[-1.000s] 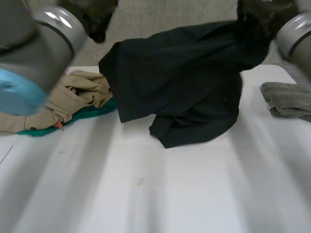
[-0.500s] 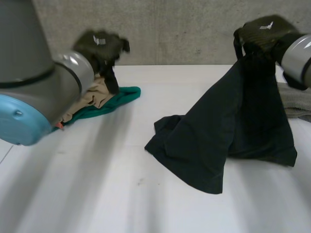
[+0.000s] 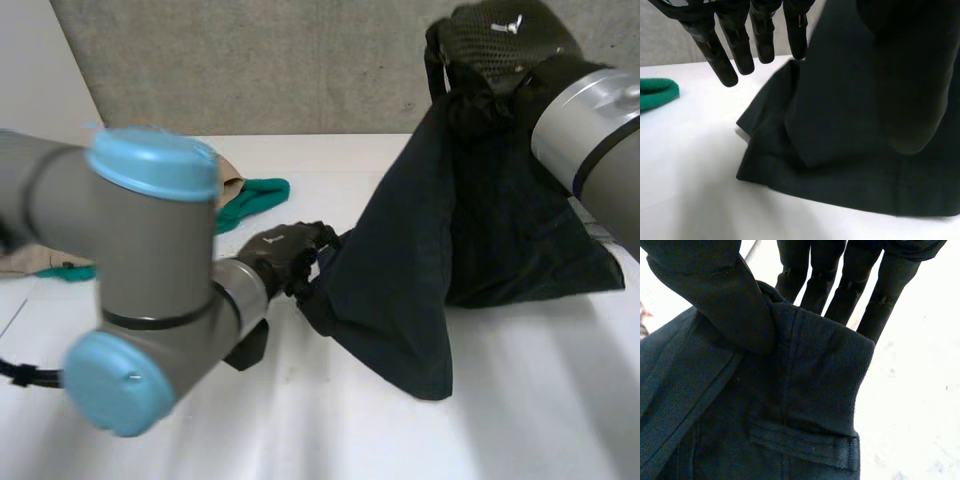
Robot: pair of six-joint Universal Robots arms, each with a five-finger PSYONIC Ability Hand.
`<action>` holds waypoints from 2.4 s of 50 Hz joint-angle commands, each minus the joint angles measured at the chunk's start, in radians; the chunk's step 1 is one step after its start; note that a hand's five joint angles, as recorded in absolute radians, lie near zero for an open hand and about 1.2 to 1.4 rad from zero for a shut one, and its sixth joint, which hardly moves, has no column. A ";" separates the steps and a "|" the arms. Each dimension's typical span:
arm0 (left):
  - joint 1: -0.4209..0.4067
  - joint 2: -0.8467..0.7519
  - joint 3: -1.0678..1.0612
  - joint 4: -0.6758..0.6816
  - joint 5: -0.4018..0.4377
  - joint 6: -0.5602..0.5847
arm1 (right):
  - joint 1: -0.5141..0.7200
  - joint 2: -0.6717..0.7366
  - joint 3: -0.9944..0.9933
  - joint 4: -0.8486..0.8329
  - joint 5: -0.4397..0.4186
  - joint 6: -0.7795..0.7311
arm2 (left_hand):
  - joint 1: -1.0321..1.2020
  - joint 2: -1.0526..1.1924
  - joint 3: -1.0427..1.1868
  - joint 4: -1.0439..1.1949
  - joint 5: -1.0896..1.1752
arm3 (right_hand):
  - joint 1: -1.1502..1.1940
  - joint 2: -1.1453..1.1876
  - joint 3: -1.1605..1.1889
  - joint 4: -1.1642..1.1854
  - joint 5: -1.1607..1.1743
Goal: Fold the laundry.
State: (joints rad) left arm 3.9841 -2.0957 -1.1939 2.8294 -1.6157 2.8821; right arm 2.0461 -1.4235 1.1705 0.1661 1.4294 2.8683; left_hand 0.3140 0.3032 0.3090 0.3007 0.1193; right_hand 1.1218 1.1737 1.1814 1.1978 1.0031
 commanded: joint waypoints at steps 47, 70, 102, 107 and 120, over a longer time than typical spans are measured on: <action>0.173 -0.141 0.395 0.002 -0.144 0.533 | -0.031 0.321 0.253 -0.432 0.068 -0.060 | -0.013 -0.002 -0.007 0.001 0.008 | 0.275 0.223 0.215 0.198 0.219; 0.205 0.047 -0.296 0.165 0.034 0.402 | 0.115 0.115 0.181 -0.272 0.068 0.052 | -0.027 -0.016 -0.022 -0.014 -0.007 | 0.275 0.223 0.215 0.198 0.219; 0.015 -0.305 0.189 0.150 -0.119 0.313 | 0.112 -0.023 0.172 -0.227 0.049 0.200 | 0.299 0.310 0.304 0.312 0.319 | 0.275 0.223 0.215 0.198 0.219; -0.020 -0.314 0.229 0.124 -0.101 0.240 | 0.108 -0.023 0.167 -0.217 0.049 0.207 | 0.228 0.239 0.233 0.242 0.248 | 0.275 0.223 0.215 0.198 0.219; -0.042 -0.368 0.333 0.088 -0.104 0.154 | 0.105 -0.041 0.166 -0.200 0.048 0.243 | 1.081 1.092 1.086 1.095 1.101 | 0.275 0.223 0.215 0.198 0.219</action>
State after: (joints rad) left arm 3.9392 -2.4336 -0.9031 2.9222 -1.7108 3.0531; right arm 2.1550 -1.4557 1.3361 -0.0396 1.4775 3.0944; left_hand 0.8285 0.8145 0.8131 0.7987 0.6202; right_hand 1.1209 1.1738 1.1848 1.1981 1.0030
